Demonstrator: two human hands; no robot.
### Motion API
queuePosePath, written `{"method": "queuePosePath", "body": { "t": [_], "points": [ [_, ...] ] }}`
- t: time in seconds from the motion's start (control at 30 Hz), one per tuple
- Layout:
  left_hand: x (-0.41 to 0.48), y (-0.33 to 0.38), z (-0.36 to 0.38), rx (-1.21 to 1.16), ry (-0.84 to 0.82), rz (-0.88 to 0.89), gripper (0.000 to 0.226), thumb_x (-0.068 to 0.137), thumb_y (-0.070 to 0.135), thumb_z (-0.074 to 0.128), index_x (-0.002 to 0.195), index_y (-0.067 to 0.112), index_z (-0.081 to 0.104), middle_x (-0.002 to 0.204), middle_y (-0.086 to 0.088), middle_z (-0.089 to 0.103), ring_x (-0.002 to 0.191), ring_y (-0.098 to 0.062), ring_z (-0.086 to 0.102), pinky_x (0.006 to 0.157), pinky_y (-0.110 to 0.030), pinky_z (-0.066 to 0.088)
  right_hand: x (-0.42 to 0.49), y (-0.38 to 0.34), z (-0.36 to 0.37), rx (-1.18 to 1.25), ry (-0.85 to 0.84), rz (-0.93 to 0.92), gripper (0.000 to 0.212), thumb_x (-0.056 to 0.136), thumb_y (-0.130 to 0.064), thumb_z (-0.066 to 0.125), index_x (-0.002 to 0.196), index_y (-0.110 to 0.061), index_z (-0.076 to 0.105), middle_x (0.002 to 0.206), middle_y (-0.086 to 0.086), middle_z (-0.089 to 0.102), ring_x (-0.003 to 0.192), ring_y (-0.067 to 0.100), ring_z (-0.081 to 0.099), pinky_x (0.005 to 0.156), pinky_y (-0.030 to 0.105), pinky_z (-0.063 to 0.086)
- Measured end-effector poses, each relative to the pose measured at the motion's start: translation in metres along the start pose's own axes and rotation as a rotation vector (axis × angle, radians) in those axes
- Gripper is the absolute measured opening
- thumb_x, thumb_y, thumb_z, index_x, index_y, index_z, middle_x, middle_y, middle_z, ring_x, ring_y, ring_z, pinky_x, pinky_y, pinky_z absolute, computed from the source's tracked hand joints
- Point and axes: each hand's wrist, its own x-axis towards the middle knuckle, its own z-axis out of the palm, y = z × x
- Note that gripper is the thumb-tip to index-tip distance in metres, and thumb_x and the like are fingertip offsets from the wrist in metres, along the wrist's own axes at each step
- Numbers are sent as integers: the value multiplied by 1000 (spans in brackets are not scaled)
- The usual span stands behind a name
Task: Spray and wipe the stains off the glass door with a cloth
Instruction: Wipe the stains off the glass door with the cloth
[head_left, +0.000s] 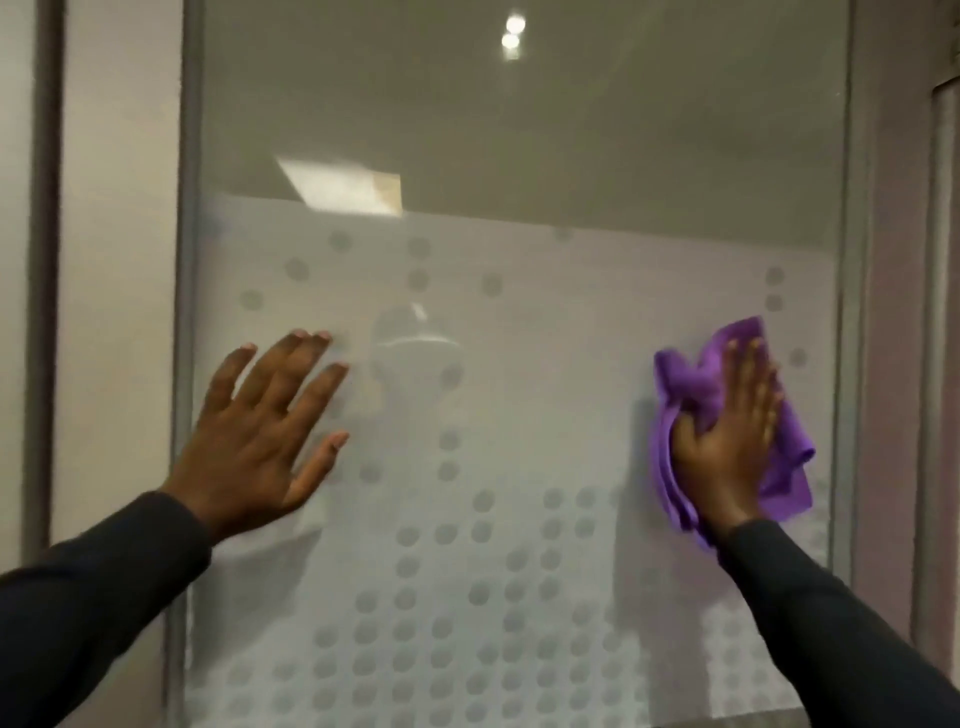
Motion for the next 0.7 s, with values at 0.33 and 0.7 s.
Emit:
{"method": "queuePosePath", "body": {
  "t": [0.33,0.7],
  "points": [
    [-24,-99,4,63,-74,-115,76,95,56,29,157,12,25,166,-16,13,153,-32,13,121,-56,15,-61,-213,48,35,-27,-326,95,84,-52,48,161,-9,11,168,19,6,156,40,1,126,55,1],
    [-25,-103,6,51,-56,-93,72,98,54,33,158,15,24,166,-15,15,154,-30,12,120,-56,17,-91,-115,43,24,-386,-1121,71,101,-54,31,161,-16,20,167,12,21,154,37,16,126,52,3]
  ]
}}
